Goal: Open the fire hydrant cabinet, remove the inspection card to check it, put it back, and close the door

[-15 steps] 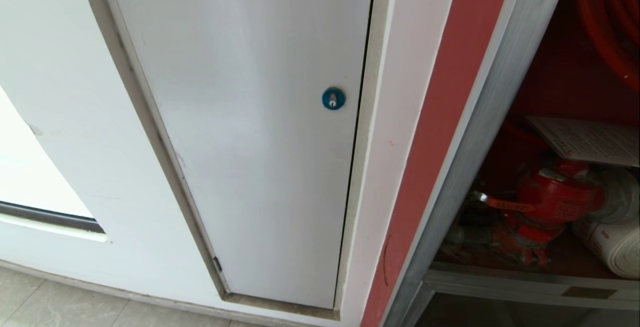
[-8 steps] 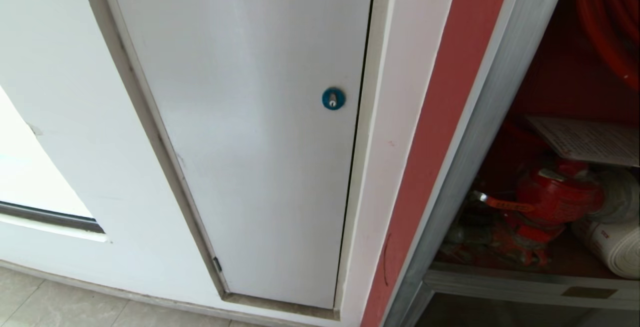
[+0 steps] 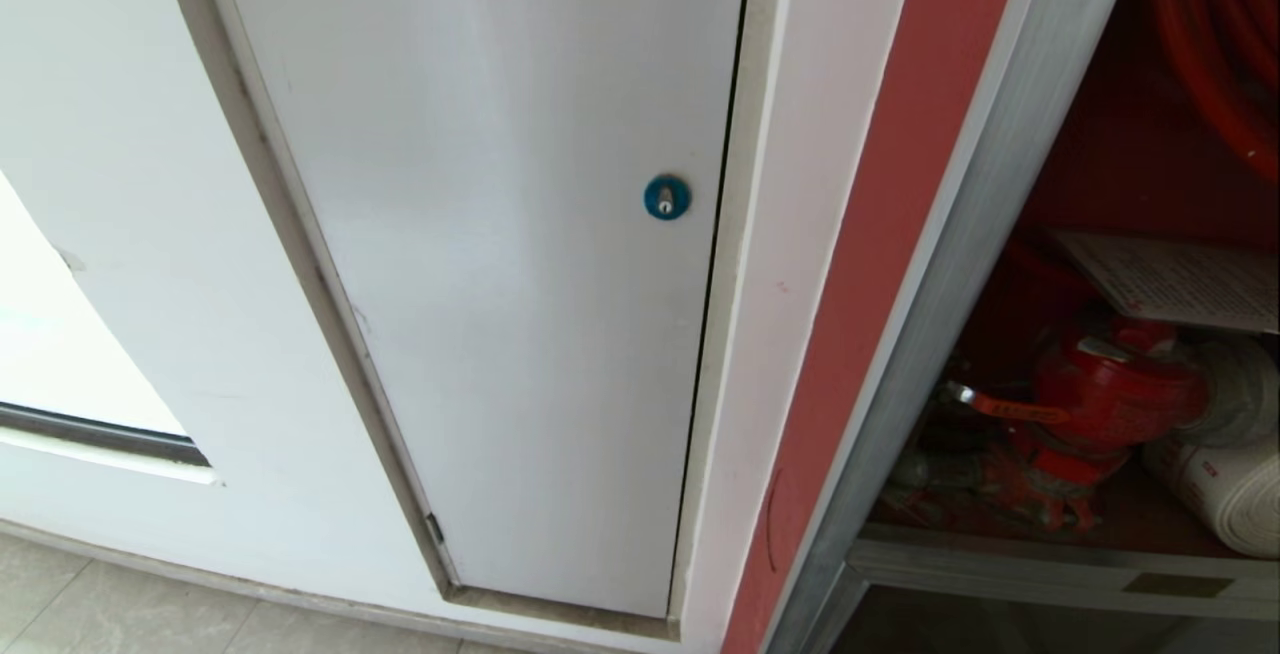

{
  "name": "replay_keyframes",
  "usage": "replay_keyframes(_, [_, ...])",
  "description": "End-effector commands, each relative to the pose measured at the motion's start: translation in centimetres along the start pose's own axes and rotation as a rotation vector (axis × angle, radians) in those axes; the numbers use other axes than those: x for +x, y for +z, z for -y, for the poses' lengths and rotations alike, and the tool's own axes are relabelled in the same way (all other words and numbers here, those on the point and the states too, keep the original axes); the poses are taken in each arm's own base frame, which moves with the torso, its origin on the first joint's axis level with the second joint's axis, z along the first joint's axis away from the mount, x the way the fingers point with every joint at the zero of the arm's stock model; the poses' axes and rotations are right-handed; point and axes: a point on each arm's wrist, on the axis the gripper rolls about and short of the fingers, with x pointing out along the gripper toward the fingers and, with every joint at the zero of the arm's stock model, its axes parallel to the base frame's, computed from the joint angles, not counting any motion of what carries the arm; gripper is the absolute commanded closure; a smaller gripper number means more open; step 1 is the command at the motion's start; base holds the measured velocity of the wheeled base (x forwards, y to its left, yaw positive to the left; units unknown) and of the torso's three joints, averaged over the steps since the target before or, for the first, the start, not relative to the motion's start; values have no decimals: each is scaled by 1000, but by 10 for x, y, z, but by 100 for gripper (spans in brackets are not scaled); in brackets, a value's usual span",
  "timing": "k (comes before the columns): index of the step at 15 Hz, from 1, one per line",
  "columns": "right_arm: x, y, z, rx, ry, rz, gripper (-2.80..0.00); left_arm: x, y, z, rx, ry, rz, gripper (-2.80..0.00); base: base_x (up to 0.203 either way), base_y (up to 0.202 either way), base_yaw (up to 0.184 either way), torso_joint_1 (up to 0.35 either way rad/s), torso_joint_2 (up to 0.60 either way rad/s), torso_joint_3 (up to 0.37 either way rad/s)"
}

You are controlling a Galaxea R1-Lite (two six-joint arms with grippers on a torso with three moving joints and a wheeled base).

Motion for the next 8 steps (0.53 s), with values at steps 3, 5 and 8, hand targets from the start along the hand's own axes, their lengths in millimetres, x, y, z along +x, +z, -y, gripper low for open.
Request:
replay_keyframes(3, [0,-4,0,6,0,5,0,0,0,0,-1,0,-1,0,0,0,0,0,0,0])
replay_keyframes(5, [0,-4,0,6,-1,5,0,0,0,0,-1,0,-1,0,0,0,0,0,0,0])
replay_keyframes(8, [0,-4,0,10,-1,3,0,0,0,0,-1,0,-1,0,0,0,0,0,0,0])
